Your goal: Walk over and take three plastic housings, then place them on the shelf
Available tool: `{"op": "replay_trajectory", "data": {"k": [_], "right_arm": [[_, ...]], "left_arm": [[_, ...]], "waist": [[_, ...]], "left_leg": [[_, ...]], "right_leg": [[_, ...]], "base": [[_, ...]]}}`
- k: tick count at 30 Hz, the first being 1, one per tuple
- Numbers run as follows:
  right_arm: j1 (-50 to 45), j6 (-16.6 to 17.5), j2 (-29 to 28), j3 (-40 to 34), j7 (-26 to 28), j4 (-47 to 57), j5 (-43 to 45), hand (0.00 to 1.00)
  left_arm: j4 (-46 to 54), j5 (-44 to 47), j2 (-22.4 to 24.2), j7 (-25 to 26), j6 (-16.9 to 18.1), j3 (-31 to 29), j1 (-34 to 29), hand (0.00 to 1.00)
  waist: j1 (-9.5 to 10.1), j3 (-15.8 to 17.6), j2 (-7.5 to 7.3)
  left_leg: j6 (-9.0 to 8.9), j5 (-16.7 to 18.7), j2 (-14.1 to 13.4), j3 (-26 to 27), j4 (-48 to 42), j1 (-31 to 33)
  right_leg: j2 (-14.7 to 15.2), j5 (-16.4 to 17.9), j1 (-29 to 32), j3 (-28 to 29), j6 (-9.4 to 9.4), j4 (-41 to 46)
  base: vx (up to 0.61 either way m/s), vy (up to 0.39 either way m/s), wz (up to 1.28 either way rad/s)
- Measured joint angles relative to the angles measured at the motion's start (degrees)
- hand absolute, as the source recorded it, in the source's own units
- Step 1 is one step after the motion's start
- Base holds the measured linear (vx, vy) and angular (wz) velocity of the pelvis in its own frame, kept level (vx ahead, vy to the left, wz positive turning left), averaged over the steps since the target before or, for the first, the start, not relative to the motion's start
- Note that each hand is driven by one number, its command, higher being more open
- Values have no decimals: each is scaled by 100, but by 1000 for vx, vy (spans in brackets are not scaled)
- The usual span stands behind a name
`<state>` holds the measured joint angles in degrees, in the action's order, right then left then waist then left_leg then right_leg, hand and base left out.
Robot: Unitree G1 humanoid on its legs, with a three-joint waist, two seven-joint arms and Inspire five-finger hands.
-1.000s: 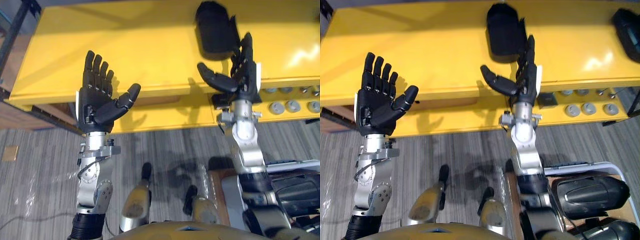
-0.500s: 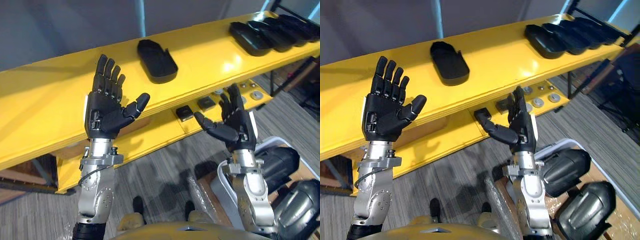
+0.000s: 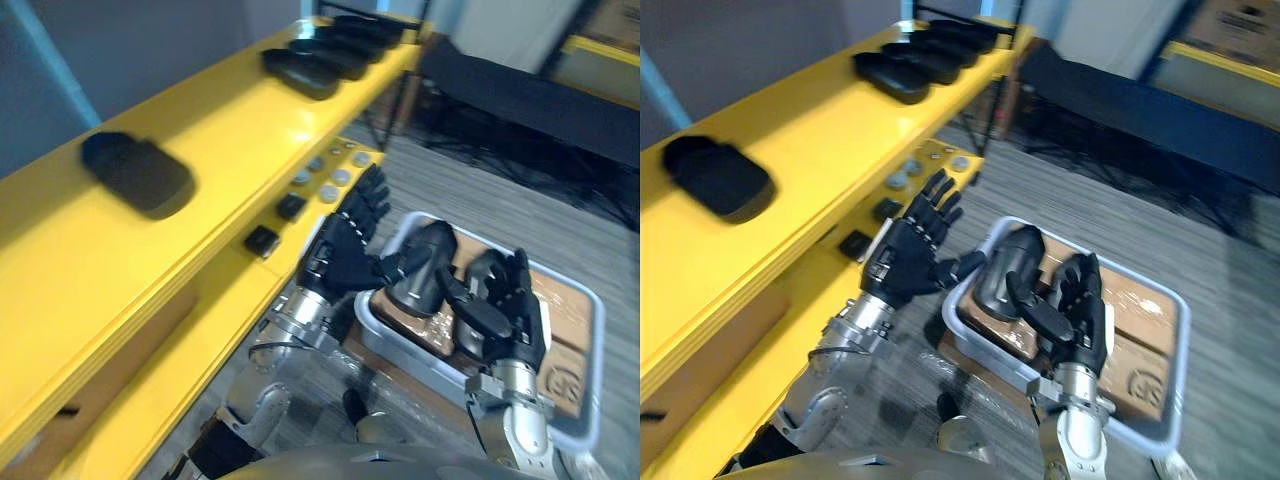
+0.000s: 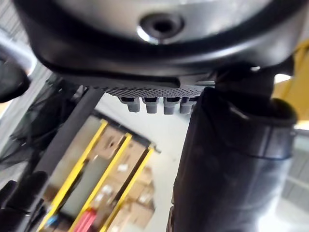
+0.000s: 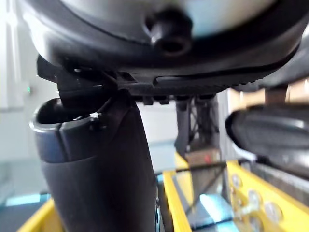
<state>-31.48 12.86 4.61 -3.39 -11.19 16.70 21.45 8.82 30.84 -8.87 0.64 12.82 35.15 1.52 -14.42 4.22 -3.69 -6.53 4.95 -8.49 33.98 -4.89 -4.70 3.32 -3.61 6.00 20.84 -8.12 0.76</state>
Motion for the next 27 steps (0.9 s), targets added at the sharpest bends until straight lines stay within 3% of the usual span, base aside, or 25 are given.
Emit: {"op": "replay_trajectory", "data": {"k": [1,3,5,6,7,11,14,17,18,20,22,24,25,26,27], "right_arm": [[-63,9,16,-34,104,16,101,100],[-59,69,120,17,359,70,178,100],[-3,93,393,145,567,69,187,100],[98,101,509,212,631,69,187,100],[163,110,516,289,676,63,188,100],[378,181,542,741,757,-6,150,100],[675,285,589,959,767,-336,218,100],[1041,410,520,1154,644,-684,457,100],[970,473,411,1192,566,-696,473,100],[756,597,238,1284,551,-697,394,100],[476,771,117,1370,677,-698,454,100],[576,779,133,1461,919,-760,646,100],[749,839,176,1571,1035,-858,644,100],[911,888,215,1672,1084,-972,640,100],[1415,911,330,1962,1107,-1238,583,100]], "left_arm": [[-2,2,4,167,-48,-19,12,100],[-7,6,1,464,-80,-241,-54,100],[60,46,99,486,-88,-652,-432,100],[148,95,119,377,-86,-944,-685,100],[181,174,100,313,-86,-1120,-883,100],[183,298,-67,266,-59,-1528,-1423,100],[188,267,-57,315,-24,-1520,-1475,100],[301,270,-17,365,104,-1408,-1216,100],[355,270,33,366,126,-1348,-1084,100],[531,279,68,350,149,-1269,-1010,100],[673,456,68,158,207,-1104,-978,100],[611,455,45,151,188,-1097,-955,100],[440,457,62,160,179,-1107,-885,100],[354,462,58,157,155,-1143,-862,100],[223,509,45,138,63,-1268,-862,100]], "waist": [[28,-28,52],[106,-4,245],[226,-2,454],[339,16,572],[464,33,576],[874,116,470],[946,164,498],[1038,532,503],[1123,702,520],[1111,911,522],[1152,1077,415],[1220,1193,420],[1261,1198,343],[1290,1181,306],[1338,1171,313]], "left_leg": [[142,332,-138,-683,-590,232],[212,787,-268,-1787,-1195,502],[265,1145,-240,-2629,-1493,632],[205,1319,-199,-2822,-1515,639],[113,1361,-174,-2801,-1521,675],[147,1336,48,-2951,-1701,996],[139,1384,75,-3169,-2021,1214],[174,1585,88,-3322,-2632,1506],[216,1691,85,-3358,-2916,1557],[273,1880,55,-3349,-3291,1578],[409,2086,-25,-3074,-3774,1641],[546,1930,-232,-2712,-3664,1659],[658,1698,-244,-2532,-3401,1662],[679,1512,-248,-2419,-3167,1647],[680,1050,-344,-2293,-2569,1591]], "right_leg": [[-163,-59,71,222,70,23],[-375,-106,107,528,88,24],[-532,-110,170,707,84,64],[-601,-120,224,783,61,100],[-574,-138,287,800,31,105],[-250,-164,459,404,1,31],[-247,-153,514,251,7,199],[-360,104,860,29,-13,1010],[-416,142,972,-83,-18,1365],[-447,127,1000,-186,-38,1623],[-431,-135,942,-268,-228,1468],[-338,-807,815,-730,-227,856],[-197,-448,938,-1271,135,1530],[-113,-187,1003,-1477,236,1935],[23,295,1096,-1882,340,2810]], "base": [[63,-89,-103],[37,-18,-97],[-35,151,-72],[-70,149,-48],[-111,123,-23],[-132,85,18],[-16,45,28],[-76,37,11],[-128,40,-23],[-166,72,-33],[-245,119,-63],[-432,94,-89],[-463,73,-82],[-329,48,-77],[-290,2,-57]]}}
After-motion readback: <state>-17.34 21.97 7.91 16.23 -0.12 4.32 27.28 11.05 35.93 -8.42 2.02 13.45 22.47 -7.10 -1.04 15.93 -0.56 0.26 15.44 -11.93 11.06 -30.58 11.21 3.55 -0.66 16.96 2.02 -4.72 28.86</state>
